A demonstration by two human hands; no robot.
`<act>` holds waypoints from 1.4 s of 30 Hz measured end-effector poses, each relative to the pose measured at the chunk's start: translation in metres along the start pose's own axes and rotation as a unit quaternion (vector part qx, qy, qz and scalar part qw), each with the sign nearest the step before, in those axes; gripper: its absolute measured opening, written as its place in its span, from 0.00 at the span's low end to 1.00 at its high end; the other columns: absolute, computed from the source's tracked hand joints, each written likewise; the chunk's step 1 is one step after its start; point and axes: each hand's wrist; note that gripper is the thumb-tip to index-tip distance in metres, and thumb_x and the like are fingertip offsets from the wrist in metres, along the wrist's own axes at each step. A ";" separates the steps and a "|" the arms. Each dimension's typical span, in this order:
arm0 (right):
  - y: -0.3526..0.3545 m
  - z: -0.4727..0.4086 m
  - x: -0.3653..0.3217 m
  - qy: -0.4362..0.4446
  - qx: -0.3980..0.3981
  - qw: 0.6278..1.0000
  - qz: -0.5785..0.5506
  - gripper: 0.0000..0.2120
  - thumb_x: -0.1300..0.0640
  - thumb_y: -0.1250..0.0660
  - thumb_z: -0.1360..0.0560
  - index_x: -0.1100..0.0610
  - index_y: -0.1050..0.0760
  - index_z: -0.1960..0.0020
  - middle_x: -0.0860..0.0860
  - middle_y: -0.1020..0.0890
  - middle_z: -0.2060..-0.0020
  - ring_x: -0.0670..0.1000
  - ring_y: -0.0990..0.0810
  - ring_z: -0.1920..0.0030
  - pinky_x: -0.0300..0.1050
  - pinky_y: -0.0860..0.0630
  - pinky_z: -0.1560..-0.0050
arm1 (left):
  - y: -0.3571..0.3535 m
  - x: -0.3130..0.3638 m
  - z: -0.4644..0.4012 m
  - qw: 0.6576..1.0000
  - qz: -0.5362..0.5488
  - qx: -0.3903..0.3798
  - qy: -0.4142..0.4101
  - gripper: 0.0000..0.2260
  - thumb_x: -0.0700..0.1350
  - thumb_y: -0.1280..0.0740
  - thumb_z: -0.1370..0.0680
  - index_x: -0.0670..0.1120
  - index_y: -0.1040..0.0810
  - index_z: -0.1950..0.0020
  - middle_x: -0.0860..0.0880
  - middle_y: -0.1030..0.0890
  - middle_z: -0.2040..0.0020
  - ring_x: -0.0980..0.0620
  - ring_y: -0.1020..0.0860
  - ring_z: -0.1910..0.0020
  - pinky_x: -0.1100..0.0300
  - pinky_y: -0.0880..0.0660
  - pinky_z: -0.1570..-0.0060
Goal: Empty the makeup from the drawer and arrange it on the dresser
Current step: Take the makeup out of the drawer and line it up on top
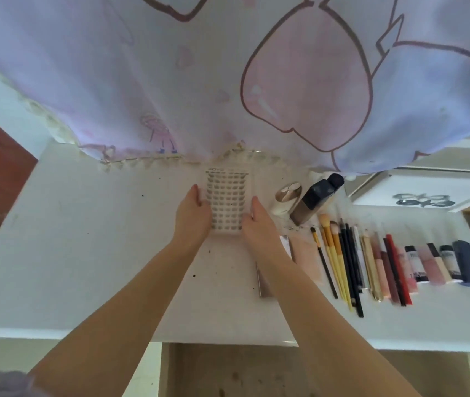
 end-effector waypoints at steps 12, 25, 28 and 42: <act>-0.015 -0.003 0.009 0.042 0.010 0.990 0.137 0.24 0.65 0.51 0.20 0.60 0.48 0.24 0.53 0.55 0.23 0.52 0.48 0.24 0.36 0.44 0.31 | -0.003 -0.017 0.004 0.992 -0.097 -0.006 -0.077 0.25 0.34 0.47 0.21 0.40 0.45 0.24 0.47 0.45 0.23 0.52 0.46 0.25 0.73 0.52 0.37; 0.111 0.175 0.130 -0.037 -0.058 0.998 -0.007 0.11 0.60 0.45 0.19 0.56 0.24 0.44 0.50 0.16 0.53 0.46 0.16 0.55 0.41 0.20 0.54 | -0.027 -0.060 0.226 0.981 -0.065 -0.177 -0.035 0.12 0.37 0.42 0.21 0.43 0.23 0.41 0.45 0.19 0.47 0.50 0.21 0.49 0.56 0.26 0.46; 0.143 0.212 0.193 -0.191 -0.055 0.975 -0.102 0.08 0.60 0.39 0.21 0.59 0.22 0.47 0.52 0.15 0.59 0.50 0.16 0.60 0.47 0.19 0.58 | -0.031 -0.101 0.270 0.941 -0.009 -0.292 0.171 0.10 0.37 0.42 0.21 0.39 0.22 0.46 0.43 0.18 0.56 0.50 0.19 0.60 0.58 0.22 0.55; 0.162 0.241 0.276 -0.329 0.146 0.836 -0.414 0.15 0.62 0.50 0.19 0.69 0.36 0.37 0.69 0.25 0.48 0.61 0.27 0.61 0.48 0.21 0.65 | -0.026 -0.144 0.318 0.726 0.488 0.034 0.483 0.19 0.35 0.44 0.26 0.39 0.36 0.35 0.39 0.31 0.36 0.37 0.31 0.37 0.44 0.33 0.35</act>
Point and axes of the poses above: each hand's wrist, its own z-axis away from the middle knuckle, its own y-axis out of the back of the hand, x = y × z
